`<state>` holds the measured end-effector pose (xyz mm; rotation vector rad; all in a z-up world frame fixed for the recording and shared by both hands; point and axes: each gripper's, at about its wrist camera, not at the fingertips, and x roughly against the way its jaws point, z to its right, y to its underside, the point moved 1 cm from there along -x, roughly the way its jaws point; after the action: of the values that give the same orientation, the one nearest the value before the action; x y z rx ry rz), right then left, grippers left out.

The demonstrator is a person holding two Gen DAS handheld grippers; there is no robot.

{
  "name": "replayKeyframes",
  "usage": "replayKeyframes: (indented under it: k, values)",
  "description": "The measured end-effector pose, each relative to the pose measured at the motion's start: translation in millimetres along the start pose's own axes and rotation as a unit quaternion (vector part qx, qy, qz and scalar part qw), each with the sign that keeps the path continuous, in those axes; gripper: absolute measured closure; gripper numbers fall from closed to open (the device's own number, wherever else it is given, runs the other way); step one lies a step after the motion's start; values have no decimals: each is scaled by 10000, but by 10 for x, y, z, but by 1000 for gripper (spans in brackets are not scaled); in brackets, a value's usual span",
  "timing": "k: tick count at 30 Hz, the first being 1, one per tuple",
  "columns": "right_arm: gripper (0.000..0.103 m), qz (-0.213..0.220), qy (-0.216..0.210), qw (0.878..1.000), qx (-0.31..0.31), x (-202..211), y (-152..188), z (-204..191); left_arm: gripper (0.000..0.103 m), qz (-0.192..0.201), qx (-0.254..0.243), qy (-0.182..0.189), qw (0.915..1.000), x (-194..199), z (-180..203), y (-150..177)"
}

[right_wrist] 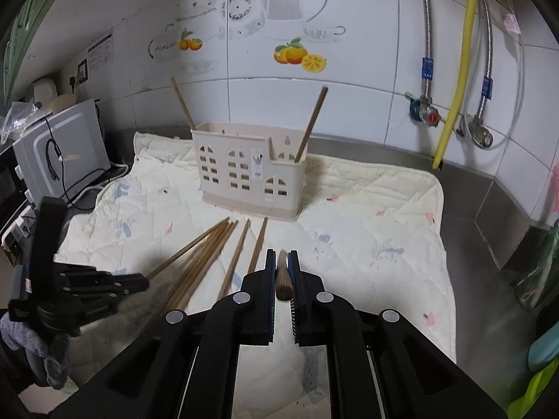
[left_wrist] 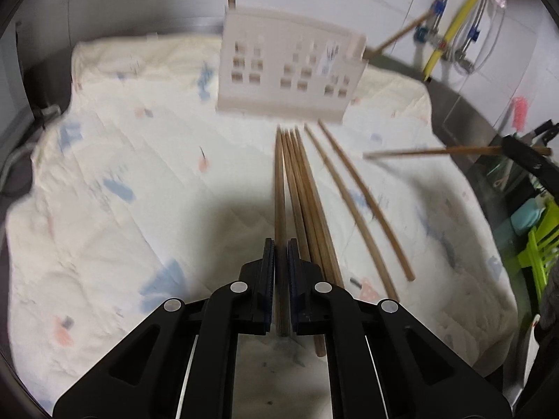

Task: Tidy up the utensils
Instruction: 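Raise both chopsticks, drop them into the white holder, open both tools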

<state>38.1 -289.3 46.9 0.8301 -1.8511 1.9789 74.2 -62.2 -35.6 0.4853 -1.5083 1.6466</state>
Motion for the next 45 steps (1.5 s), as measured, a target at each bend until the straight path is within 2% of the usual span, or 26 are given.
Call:
replayKeyframes:
  k: [4, 7, 14, 23, 27, 33, 36, 40, 45]
  values:
    - [96, 26, -61, 9999, 92, 26, -223, -1, 98, 410, -169, 31, 9990, 301, -28, -211]
    - [96, 21, -128, 9998, 149, 28, -387, -18, 98, 573, -230, 68, 9981, 417, -48, -351]
    - [96, -96, -412, 9988, 252, -13, -762, -35, 98, 739, -476, 159, 9960, 551, -28, -719]
    - [96, -43, -498, 9985, 243, 23, -1392, 79, 98, 1006, -792, 203, 9916, 772, 125, -1314]
    - [96, -6, -573, 9983, 38, 11, -1641, 195, 98, 1267, -896, 252, 9876, 957, 204, -1565]
    - [96, 122, -515, 9986, -15, 3, -1899, 259, 98, 1867, -868, 267, 9782, 1306, 281, -2002]
    - [96, 183, -447, 9988, -21, -42, -1996, 275, 98, 2166, -816, 176, 9727, 1411, 314, -2217]
    - [96, 190, -418, 9989, -36, -151, -2063, 297, 98, 2539, -775, -149, 9640, 1431, 334, -2475]
    - [96, 99, -391, 9992, -19, -346, -2081, 283, 98, 2718, -690, -441, 9589, 1266, 295, -2646]
